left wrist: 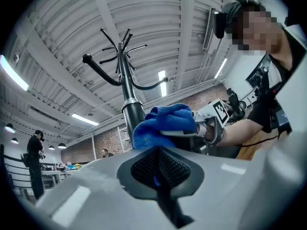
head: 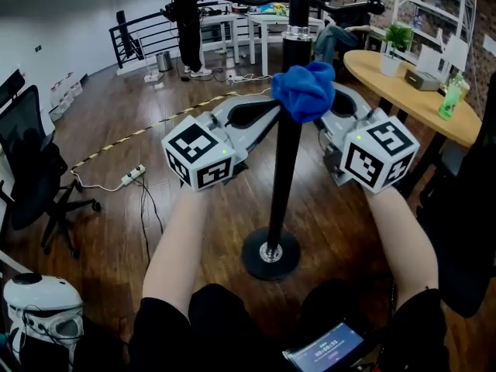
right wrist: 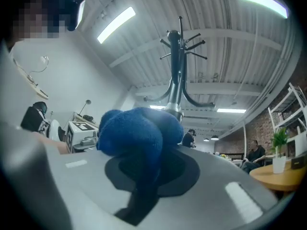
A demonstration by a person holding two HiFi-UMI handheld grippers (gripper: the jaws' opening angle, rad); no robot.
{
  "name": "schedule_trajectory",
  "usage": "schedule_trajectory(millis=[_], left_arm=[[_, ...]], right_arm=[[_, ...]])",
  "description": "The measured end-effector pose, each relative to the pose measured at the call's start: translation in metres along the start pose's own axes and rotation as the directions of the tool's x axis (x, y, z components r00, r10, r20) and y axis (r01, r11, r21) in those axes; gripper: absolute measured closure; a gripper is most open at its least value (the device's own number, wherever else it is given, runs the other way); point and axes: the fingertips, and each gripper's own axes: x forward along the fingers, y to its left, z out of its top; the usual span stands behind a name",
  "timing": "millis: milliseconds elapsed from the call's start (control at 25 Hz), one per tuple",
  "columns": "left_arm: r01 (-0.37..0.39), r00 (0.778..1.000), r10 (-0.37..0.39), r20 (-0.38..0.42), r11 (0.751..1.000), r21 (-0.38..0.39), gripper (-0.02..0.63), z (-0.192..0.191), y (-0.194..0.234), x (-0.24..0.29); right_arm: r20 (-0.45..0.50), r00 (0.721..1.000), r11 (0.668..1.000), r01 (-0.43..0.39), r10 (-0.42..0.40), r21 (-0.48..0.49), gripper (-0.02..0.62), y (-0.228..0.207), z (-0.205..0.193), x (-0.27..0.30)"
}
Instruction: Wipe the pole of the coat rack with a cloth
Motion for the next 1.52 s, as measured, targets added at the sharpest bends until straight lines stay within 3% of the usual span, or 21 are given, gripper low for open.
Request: schedule_trajectory(millis=[160, 400, 520, 640, 760, 880, 1080, 1320, 1520], left_arm=[[0.059, 0.996, -0.061, -0.064, 0.998, -0.023, 0.603, -0.056, -0.033, -0.006], [0.038, 0.989, -0.069, -0.131, 0.973, -0.227, 0.603, -0.174, -0.080, -0.019], [0.030, 0.982, -0.081, -0.171, 0.958, -0.284, 0.601, -0.223, -0.097, -0.024], [0.046, 0.965, -0.121, -0.232, 0.951, -0.304, 0.601, -0.256, -0.115, -0.026], [0.021, 0.972, -0.096, -0.214, 0.945, -0.327, 0.602, -0.259, -0.113, -0.029], [-0.010, 0.984, -0.047, -0.173, 0.949, -0.315, 0.601, -0.238, -0.097, -0.028], [0.005, 0.995, -0.030, -0.100, 0.970, -0.241, 0.601, -0.174, -0.071, -0.015], [0.057, 0.998, -0.059, -0.005, 0.988, -0.143, 0.603, -0.080, -0.052, 0.007], [0.043, 0.999, -0.043, 0.007, 0.996, -0.076, 0.602, -0.039, -0.044, 0.005]], right_arm=[[-0.106, 0.994, 0.997, -0.029, 0.036, 0.074, 0.545, 0.015, -0.079, -0.020], [-0.235, 0.967, 0.977, -0.043, 0.092, 0.209, 0.545, 0.036, -0.207, -0.050], [-0.288, 0.952, 0.962, -0.019, 0.100, 0.272, 0.545, 0.045, -0.258, -0.063], [-0.361, 0.928, 0.946, 0.031, 0.093, 0.323, 0.545, 0.050, -0.306, -0.076], [-0.425, 0.904, 0.954, 0.089, 0.043, 0.286, 0.545, 0.046, -0.334, -0.082], [-0.410, 0.911, 0.970, 0.134, -0.040, 0.202, 0.545, 0.030, -0.317, -0.076], [-0.244, 0.959, 0.983, 0.167, -0.145, 0.072, 0.545, -0.011, -0.219, -0.044], [-0.064, 0.984, 0.986, 0.166, -0.166, -0.012, 0.545, -0.047, -0.088, -0.010], [0.026, 0.988, 0.986, 0.155, -0.154, -0.054, 0.545, -0.060, -0.009, 0.007]])
